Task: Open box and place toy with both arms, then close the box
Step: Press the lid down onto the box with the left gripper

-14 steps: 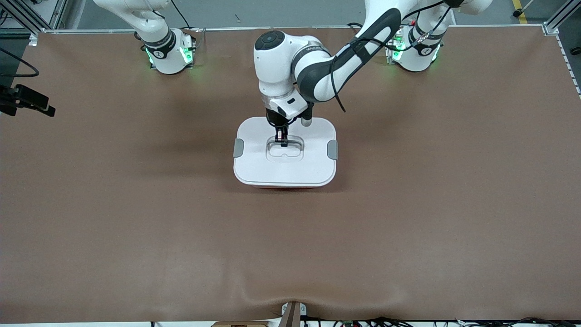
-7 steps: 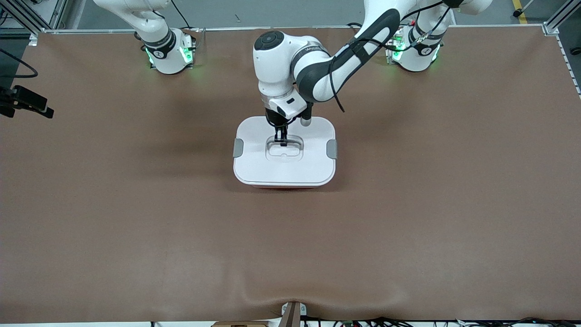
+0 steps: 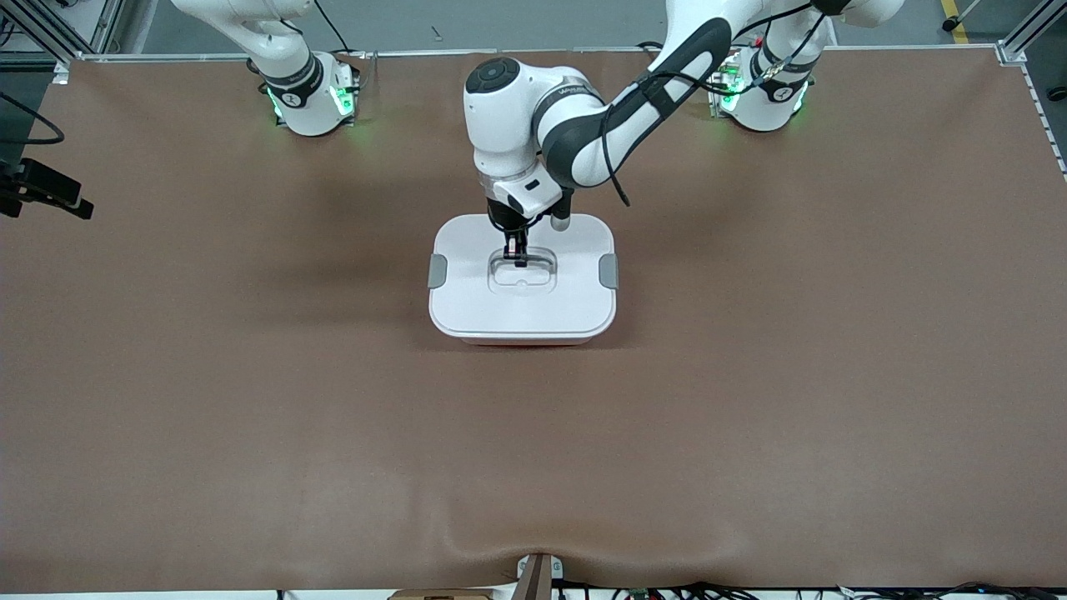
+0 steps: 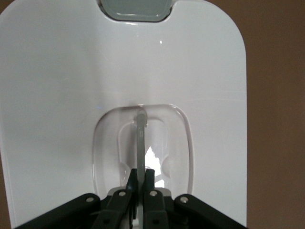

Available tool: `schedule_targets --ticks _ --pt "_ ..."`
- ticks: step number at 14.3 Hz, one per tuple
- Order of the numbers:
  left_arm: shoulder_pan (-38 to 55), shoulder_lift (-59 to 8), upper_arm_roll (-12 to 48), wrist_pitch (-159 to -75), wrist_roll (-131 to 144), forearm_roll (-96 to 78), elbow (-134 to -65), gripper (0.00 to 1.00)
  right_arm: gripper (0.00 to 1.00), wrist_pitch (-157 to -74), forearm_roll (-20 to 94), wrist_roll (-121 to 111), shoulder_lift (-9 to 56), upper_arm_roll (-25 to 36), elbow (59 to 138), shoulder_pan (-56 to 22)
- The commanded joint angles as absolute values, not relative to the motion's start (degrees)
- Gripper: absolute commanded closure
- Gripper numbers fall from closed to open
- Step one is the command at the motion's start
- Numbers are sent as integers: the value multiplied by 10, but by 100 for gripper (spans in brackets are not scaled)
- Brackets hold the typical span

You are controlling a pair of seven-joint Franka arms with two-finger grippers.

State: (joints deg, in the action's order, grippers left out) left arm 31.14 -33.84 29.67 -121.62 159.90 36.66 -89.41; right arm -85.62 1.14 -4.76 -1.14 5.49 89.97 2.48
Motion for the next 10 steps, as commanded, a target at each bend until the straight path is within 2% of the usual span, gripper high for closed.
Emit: schedule_targets --ticks 1,10 --pt "321 -337 295 -1216 1726 402 -910 100 0 -856 12 -48 -12 47 897 34" --pt "315 -333 295 -1216 1730 409 -931 100 0 -856 13 -49 -12 45 899 28"
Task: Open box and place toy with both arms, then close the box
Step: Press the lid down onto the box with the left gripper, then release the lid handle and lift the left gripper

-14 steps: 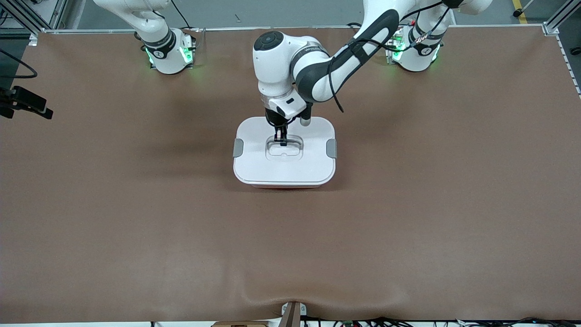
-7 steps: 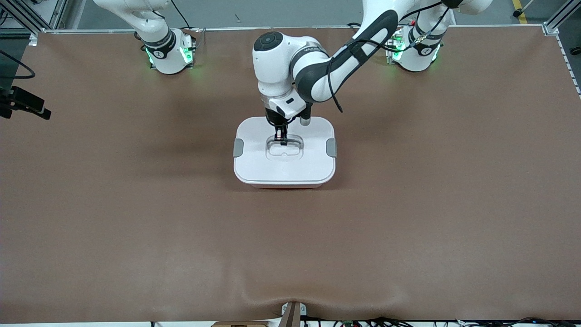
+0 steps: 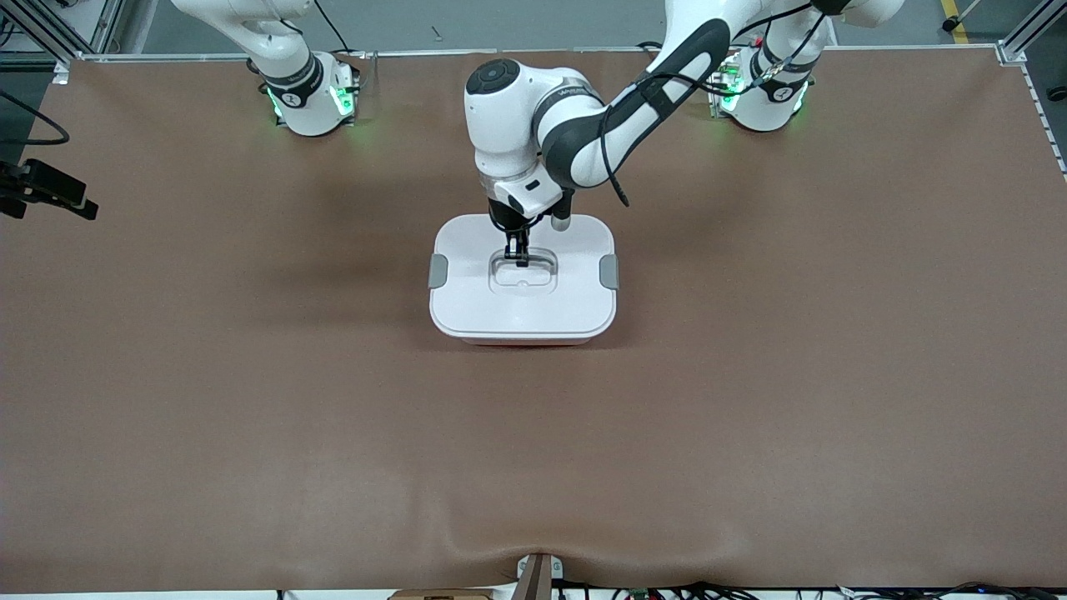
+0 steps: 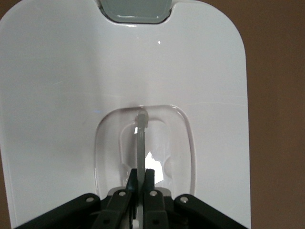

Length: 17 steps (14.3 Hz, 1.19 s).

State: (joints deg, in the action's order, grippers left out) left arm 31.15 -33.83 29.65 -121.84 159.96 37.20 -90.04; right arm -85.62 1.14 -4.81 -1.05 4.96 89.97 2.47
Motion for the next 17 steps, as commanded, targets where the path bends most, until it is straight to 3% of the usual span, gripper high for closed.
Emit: schedule_targets --ticks 1,2,3,4,5,17 --pt "314 -333 295 -1216 1730 409 -929 100 0 -856 13 -49 -12 45 898 28" --pt "311 -328 296 -1216 1724 408 -928 100 0 -856 13 -49 -12 45 898 28" --pt "309 -325 297 -1216 1722 407 -927 62 0 -856 13 -49 -12 45 898 28" --pt "310 -324 298 -1214 1718 408 -926 12 0 -857 13 -49 -12 45 897 28" --pt "310 -321 299 -1214 1712 408 -925 0 0 -858 13 -49 -12 45 897 28" --pt "275 -240 301 -1203 1581 265 -919 0 0 -857 11 -79 -12 47 898 32"
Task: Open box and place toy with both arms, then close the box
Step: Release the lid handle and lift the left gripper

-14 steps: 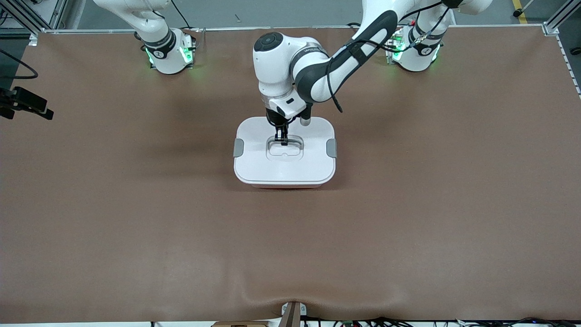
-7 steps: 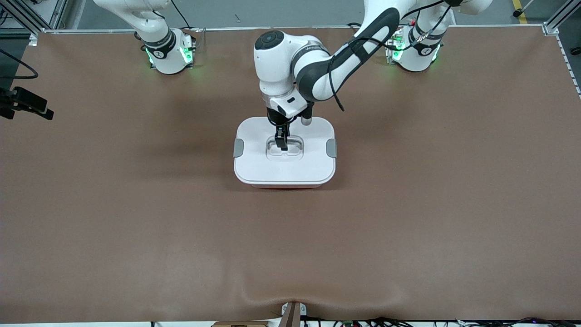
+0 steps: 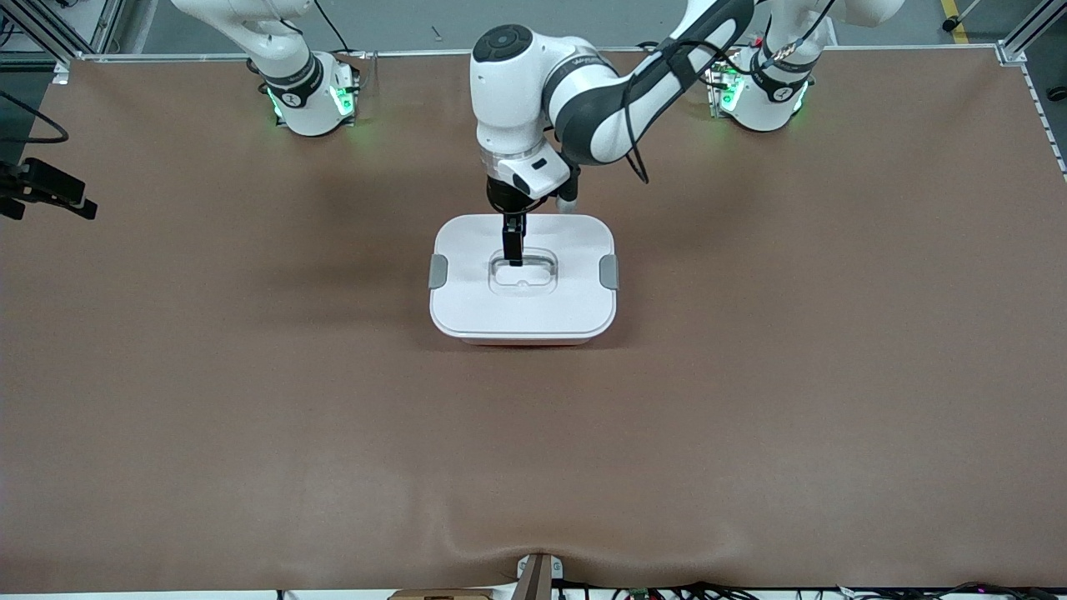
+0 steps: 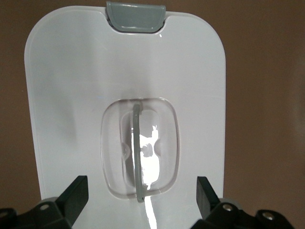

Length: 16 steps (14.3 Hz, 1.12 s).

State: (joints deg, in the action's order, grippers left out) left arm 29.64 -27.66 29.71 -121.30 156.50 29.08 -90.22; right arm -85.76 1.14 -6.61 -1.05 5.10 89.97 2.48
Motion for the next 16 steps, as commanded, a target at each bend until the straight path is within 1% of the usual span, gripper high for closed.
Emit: schedule_targets --ticks 1,7,13,16 --pt "266 -230 301 -1196 1558 252 -919 0 0 -855 11 -79 -12 46 897 28" --pt "194 -195 301 -1145 1388 182 -907 0 0 -853 11 -81 -13 46 898 33" --pt "133 -183 301 -1143 1382 183 -883 0 0 -855 8 -89 -12 47 900 40" --pt "102 -183 301 -1143 1325 177 -873 0 0 -860 9 -89 -11 47 900 36"
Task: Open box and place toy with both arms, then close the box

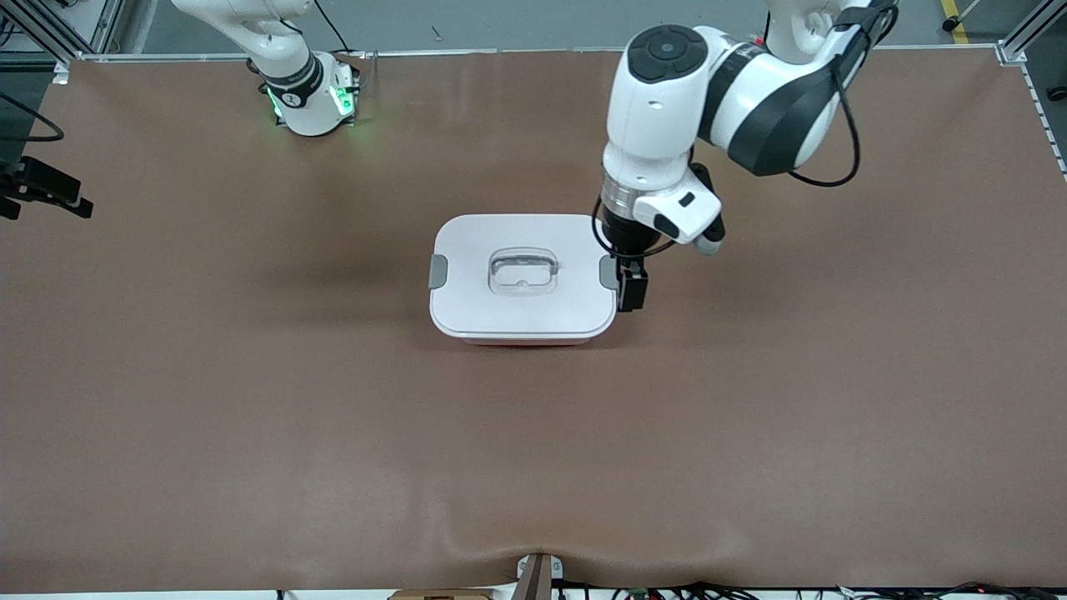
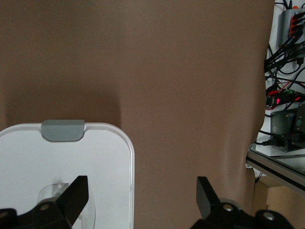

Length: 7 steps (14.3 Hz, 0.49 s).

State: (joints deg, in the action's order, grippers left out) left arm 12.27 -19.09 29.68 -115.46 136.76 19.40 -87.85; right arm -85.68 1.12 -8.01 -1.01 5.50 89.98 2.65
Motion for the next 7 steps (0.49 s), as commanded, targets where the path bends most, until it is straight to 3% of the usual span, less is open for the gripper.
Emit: schedule_targets --ticks 1,7 --pt "92 -182 301 -1140 1305 167 -872 0 0 -860 9 -89 -9 47 900 37" --pt "25 -161 301 -1072 1042 115 -860 0 0 -860 9 -89 -9 47 898 34"
